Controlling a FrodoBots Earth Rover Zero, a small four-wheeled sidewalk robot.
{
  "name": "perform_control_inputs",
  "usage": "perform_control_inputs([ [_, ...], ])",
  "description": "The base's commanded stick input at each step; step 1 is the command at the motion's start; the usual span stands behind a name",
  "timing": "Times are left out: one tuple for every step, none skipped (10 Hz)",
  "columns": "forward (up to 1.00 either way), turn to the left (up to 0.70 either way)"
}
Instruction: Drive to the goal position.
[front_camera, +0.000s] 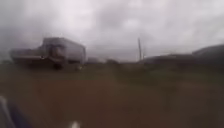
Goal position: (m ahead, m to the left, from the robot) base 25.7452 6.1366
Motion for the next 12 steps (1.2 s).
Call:
perform_control_inputs([
  [0.70,0.00],
  [0.70,0.00],
  [0.70,0.00],
  [0.70,0.00],
  [0.70,0.00],
  [0.70,0.00],
  [0.70,0.14],
  [0.70,0.31],
  [0.70,0.35],
  [0.70,0.35],
  [0.70,0.21],
  [0.70,0.00],
])
